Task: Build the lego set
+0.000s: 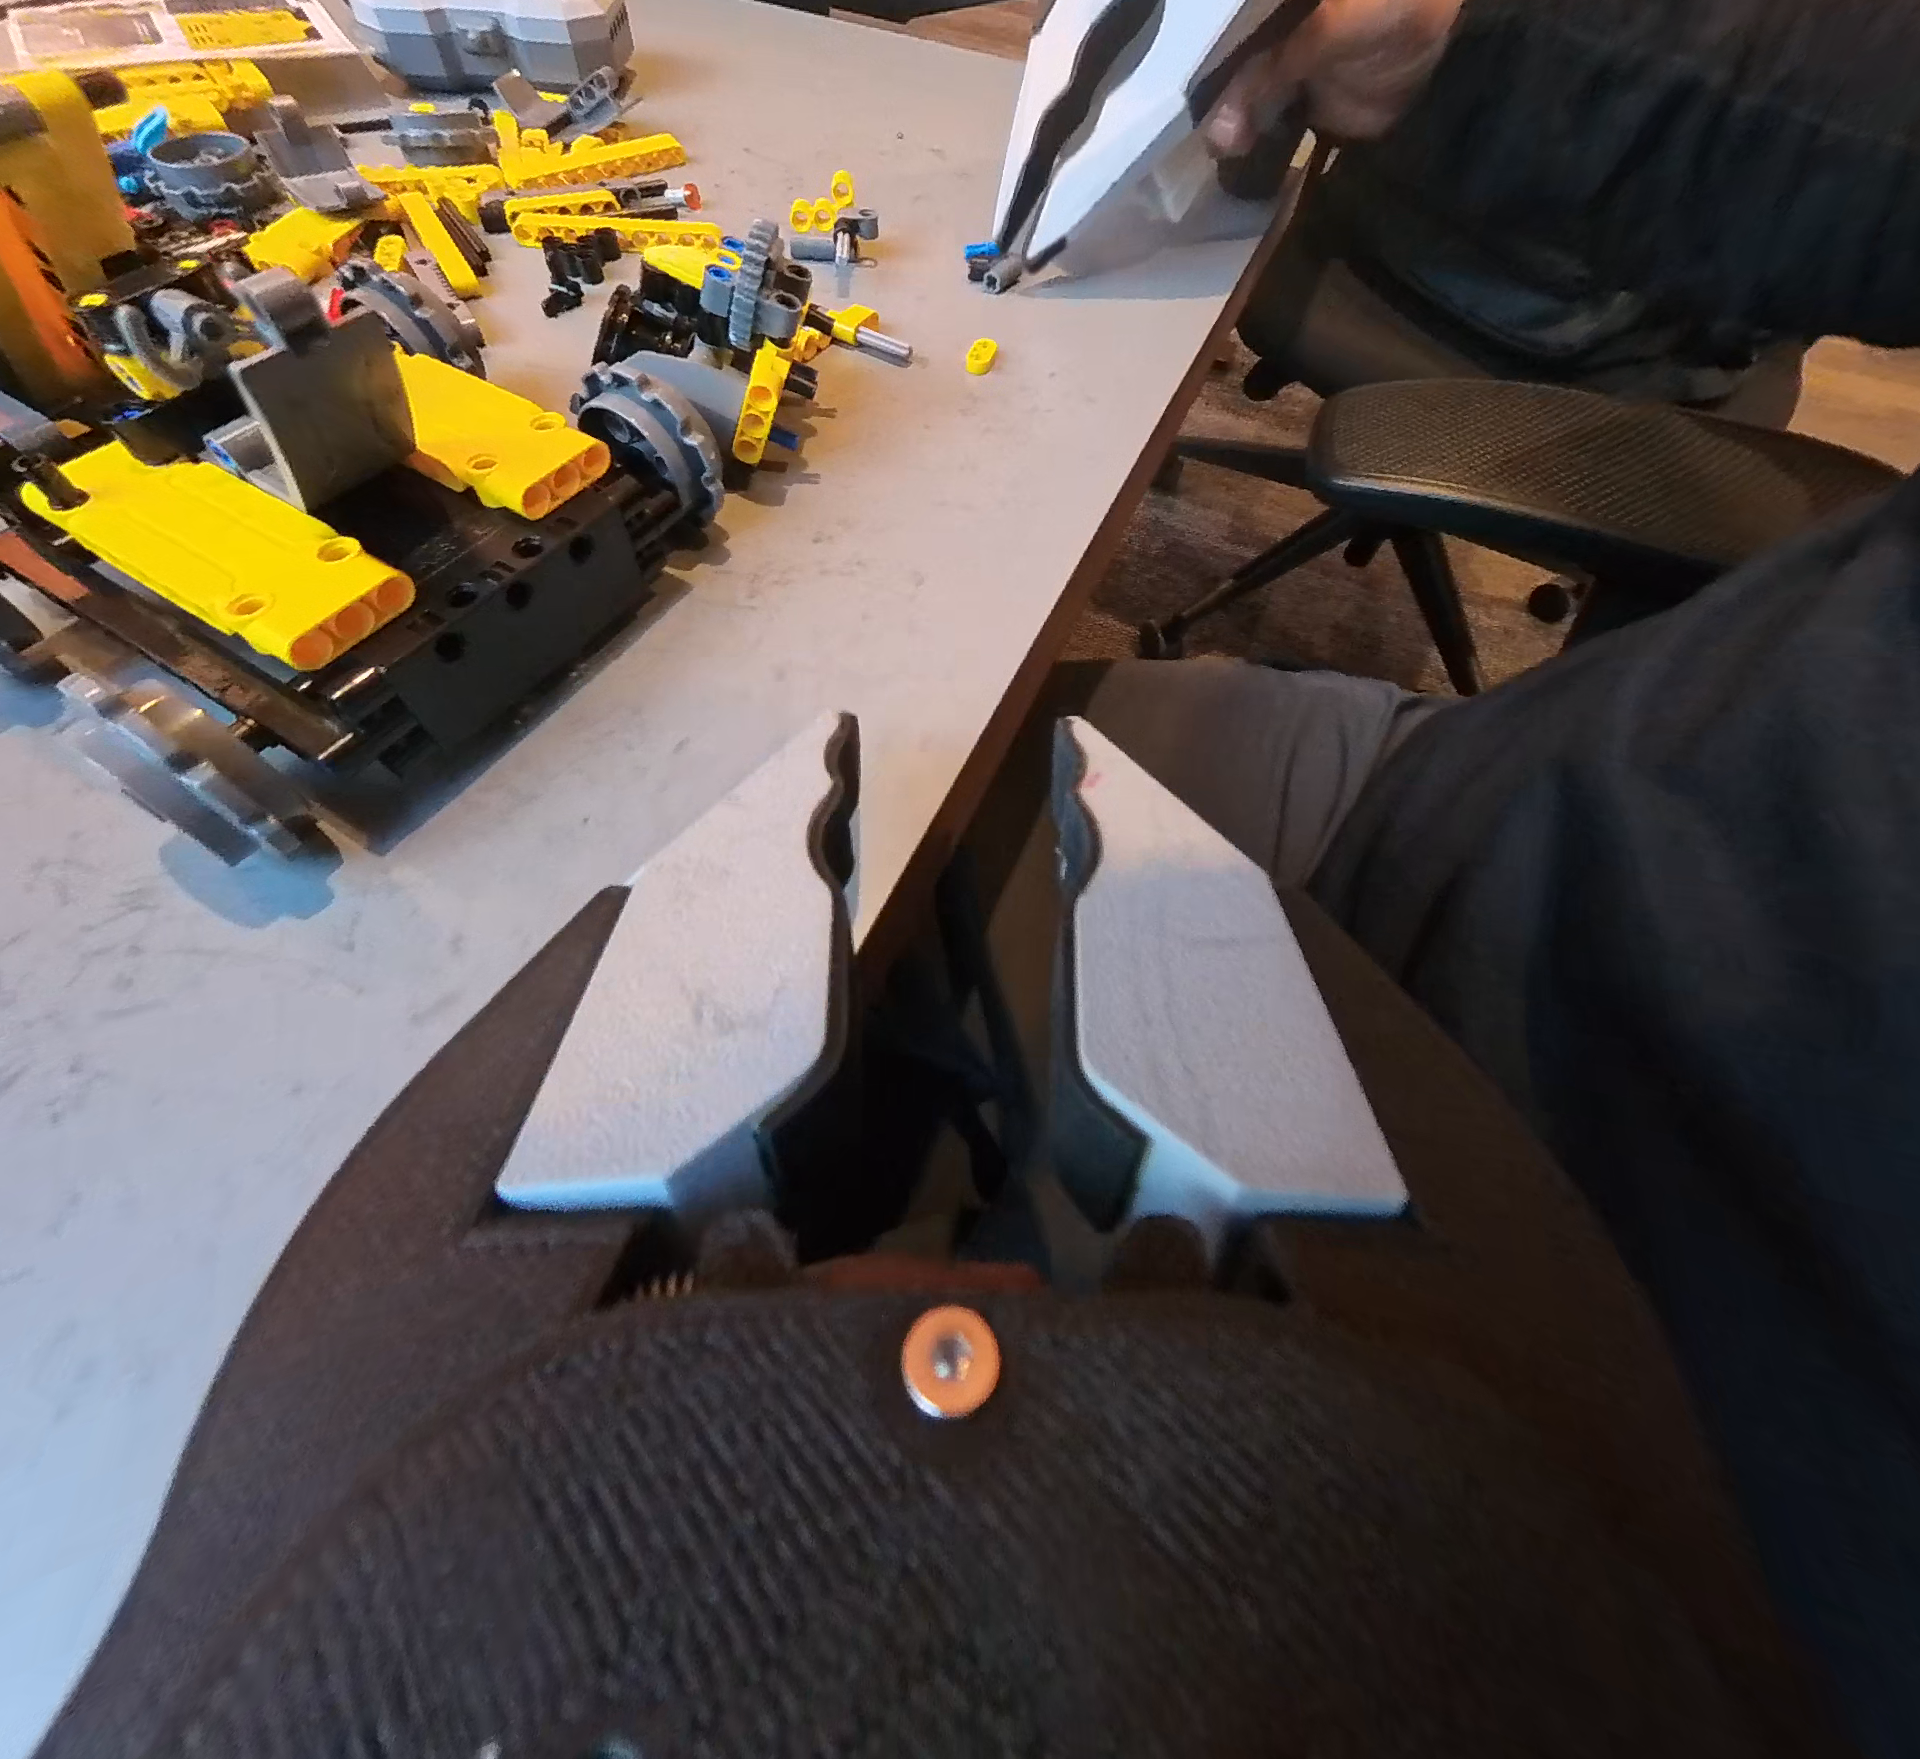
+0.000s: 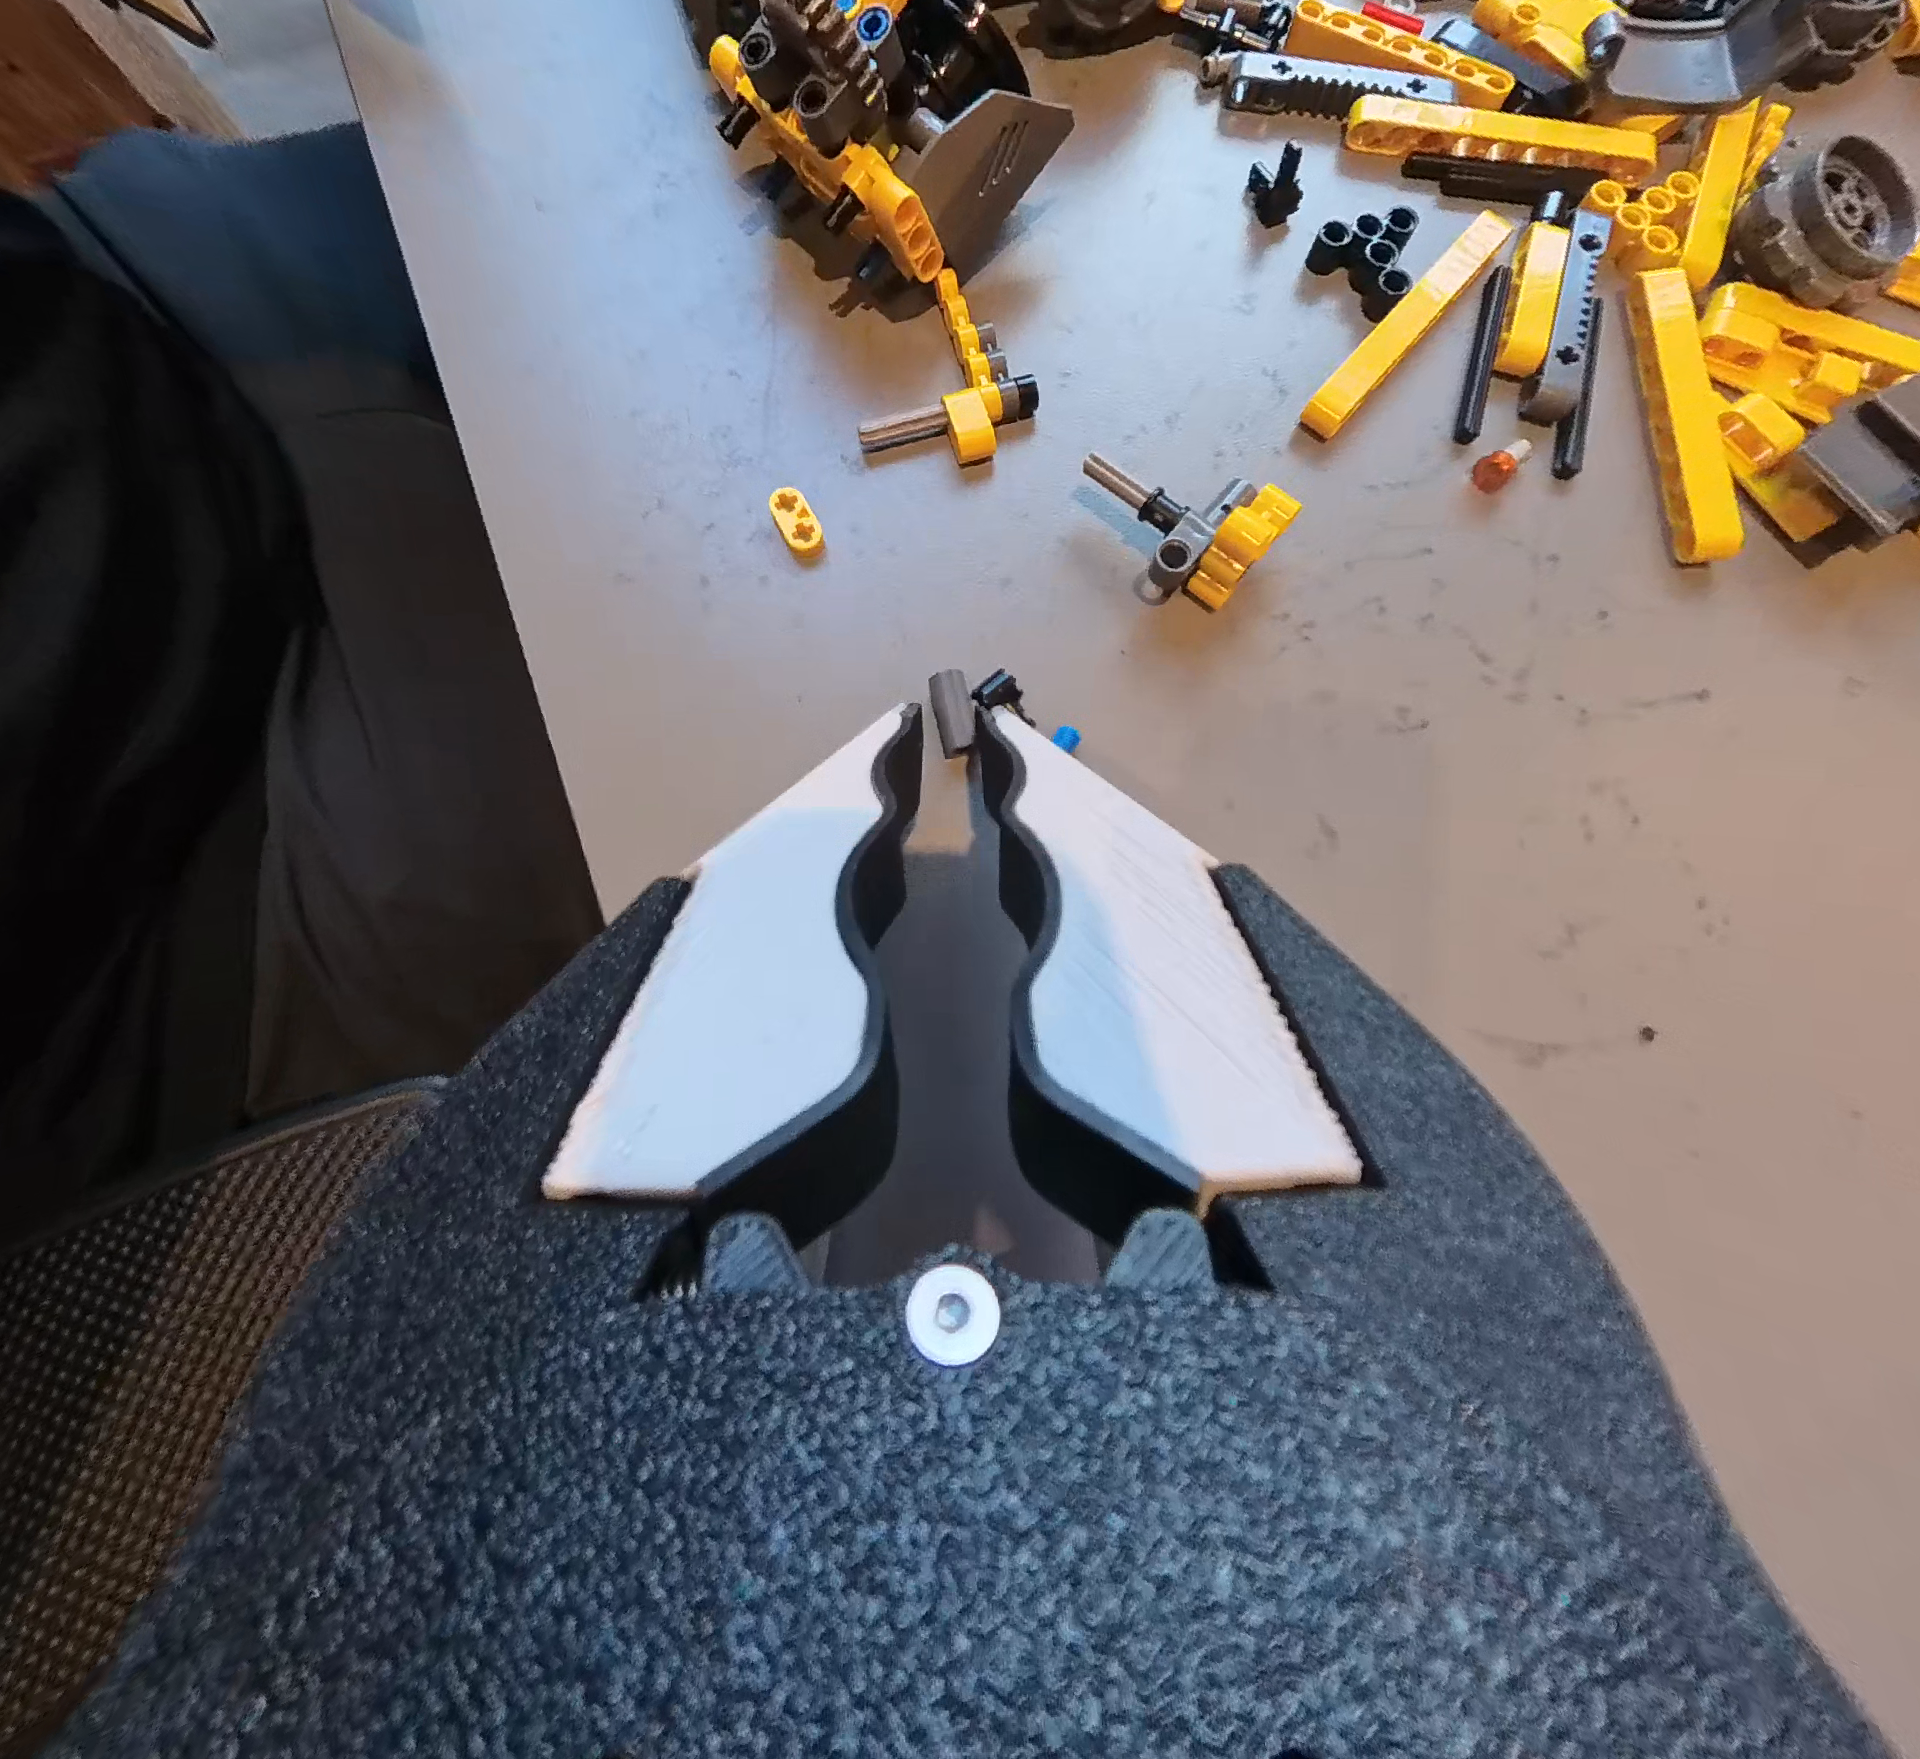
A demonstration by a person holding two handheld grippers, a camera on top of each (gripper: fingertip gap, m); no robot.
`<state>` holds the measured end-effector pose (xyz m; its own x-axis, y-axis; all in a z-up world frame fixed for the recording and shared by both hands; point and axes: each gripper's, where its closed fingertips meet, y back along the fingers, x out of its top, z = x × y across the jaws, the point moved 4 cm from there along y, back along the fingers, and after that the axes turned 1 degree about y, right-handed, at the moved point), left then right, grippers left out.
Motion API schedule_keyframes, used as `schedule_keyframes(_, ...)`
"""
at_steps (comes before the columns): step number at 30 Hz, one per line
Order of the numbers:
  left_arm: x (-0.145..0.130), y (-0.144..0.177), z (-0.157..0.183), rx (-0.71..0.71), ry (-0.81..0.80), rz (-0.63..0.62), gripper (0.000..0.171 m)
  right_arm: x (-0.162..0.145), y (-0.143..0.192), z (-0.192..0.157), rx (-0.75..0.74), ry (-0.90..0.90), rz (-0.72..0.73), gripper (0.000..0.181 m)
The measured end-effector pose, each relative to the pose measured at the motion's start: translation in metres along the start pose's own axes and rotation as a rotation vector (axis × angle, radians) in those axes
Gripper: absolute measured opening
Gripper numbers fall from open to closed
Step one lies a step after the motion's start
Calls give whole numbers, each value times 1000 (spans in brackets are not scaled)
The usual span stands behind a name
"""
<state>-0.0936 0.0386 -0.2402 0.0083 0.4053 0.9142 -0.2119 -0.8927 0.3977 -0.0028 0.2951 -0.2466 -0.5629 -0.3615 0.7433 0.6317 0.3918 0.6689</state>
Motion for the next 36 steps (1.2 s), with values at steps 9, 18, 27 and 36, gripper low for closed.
schedule_keyframes(9, 2, 6, -2, -15, 31, 23, 36, 0, -7, -3, 7, 11, -35, 7)
schedule_keyframes(18, 2, 6, -6, -34, 70, 33, 37, 0, -8, -2, 21, 1, -36, 6)
schedule_keyframes(27, 3, 7, -10, -37, 91, 46, 36, 9, 0, -2, 37, -34, 60, 6)
schedule_keyframes(36, 1, -1, -4, -27, 58, 21, 33, 45, 42, -12, 153, -85, 496, 6)
